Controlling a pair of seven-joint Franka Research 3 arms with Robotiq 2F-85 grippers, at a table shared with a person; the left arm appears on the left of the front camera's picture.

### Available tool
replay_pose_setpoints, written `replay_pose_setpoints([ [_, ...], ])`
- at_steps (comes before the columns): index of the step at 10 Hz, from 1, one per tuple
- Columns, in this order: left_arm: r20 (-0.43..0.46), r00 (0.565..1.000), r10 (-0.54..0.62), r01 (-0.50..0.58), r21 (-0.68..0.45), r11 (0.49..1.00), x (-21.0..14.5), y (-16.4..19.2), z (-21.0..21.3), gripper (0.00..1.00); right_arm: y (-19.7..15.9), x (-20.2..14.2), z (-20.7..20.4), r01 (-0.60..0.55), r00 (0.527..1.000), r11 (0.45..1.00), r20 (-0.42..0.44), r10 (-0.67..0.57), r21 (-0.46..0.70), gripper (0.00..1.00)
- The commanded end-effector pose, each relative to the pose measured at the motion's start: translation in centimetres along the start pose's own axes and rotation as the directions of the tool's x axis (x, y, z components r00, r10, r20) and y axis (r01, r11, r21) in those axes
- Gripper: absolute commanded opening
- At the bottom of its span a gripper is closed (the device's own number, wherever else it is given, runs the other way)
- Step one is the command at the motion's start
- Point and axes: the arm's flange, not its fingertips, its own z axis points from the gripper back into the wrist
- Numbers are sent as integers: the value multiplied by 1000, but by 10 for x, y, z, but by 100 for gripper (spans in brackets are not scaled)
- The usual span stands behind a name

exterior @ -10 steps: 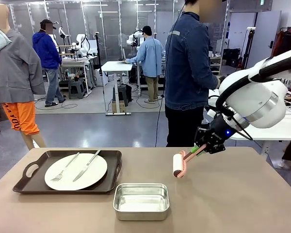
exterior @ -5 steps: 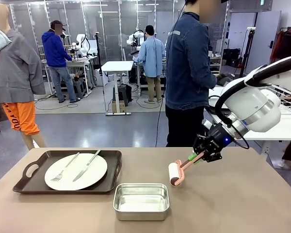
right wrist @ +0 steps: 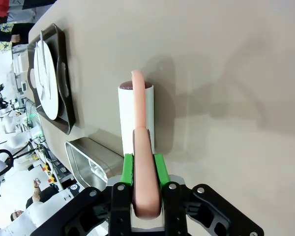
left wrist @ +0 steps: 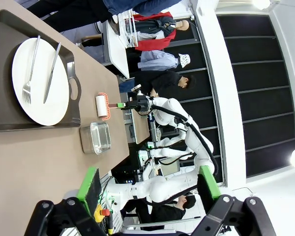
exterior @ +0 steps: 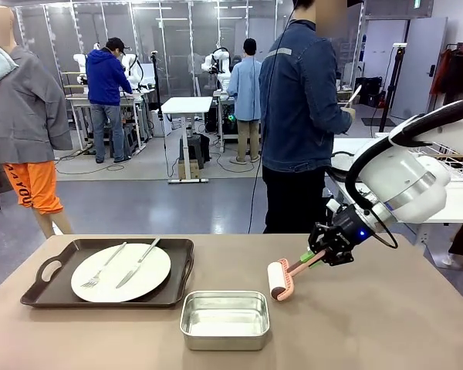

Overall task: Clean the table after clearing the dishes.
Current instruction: When the left (or right) Handle tray is removed, use the left hand (or right hand) to clean the left (or right) side of the table with the Lint Roller.

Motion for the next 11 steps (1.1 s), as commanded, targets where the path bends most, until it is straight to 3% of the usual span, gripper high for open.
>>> replay_pose_setpoints([
  [1,-6,1000,-1,1,-7,1000,-3,-2,2,100,-39,-6,1,4,1000,1000,22,-3,-25,21],
  [6,-6,1000,-1,1,-7,1000,-3,-2,2,100,-110,12,51,55,995,995,87,-48,-79,21],
  [11,-6,1000,-1,1,-7,1000,-3,-2,2,100,-192,24,104,122,990,977,84,-109,-177,21],
])
